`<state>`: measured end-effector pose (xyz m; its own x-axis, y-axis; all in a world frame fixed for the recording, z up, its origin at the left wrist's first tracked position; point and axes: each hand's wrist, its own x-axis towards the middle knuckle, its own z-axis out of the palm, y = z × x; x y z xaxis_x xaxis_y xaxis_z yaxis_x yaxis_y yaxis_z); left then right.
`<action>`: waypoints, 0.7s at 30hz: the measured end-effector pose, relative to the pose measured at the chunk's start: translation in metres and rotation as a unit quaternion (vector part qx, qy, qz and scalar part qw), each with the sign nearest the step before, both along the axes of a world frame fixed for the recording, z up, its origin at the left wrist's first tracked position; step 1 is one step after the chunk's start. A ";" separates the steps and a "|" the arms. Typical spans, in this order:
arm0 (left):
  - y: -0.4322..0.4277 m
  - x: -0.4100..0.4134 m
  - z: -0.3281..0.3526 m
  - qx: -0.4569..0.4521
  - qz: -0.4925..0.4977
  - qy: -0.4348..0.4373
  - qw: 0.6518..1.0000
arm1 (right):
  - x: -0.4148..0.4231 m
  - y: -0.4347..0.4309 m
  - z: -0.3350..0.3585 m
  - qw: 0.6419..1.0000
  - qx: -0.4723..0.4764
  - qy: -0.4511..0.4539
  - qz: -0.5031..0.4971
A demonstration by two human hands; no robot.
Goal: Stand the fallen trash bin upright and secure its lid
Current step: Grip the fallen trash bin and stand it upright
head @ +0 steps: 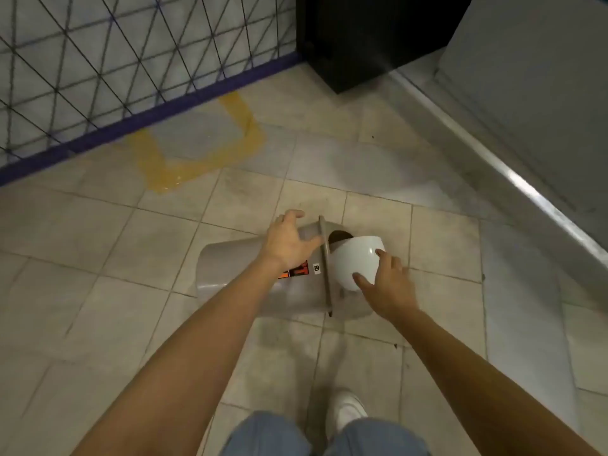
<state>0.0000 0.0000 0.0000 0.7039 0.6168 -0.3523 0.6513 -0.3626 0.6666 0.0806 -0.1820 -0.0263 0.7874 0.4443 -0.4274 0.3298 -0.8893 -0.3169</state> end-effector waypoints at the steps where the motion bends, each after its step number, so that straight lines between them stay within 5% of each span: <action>1: -0.003 0.007 -0.010 0.011 -0.019 -0.004 1.000 | 0.001 -0.005 -0.015 1.000 -0.007 0.004 -0.024; 7: 0.000 0.043 -0.035 0.077 -0.034 0.014 0.996 | 0.003 -0.010 -0.065 0.988 -0.010 0.114 -0.100; 21: -0.011 0.058 -0.041 0.064 -0.024 0.101 0.993 | -0.010 0.001 -0.080 0.966 0.104 0.169 -0.167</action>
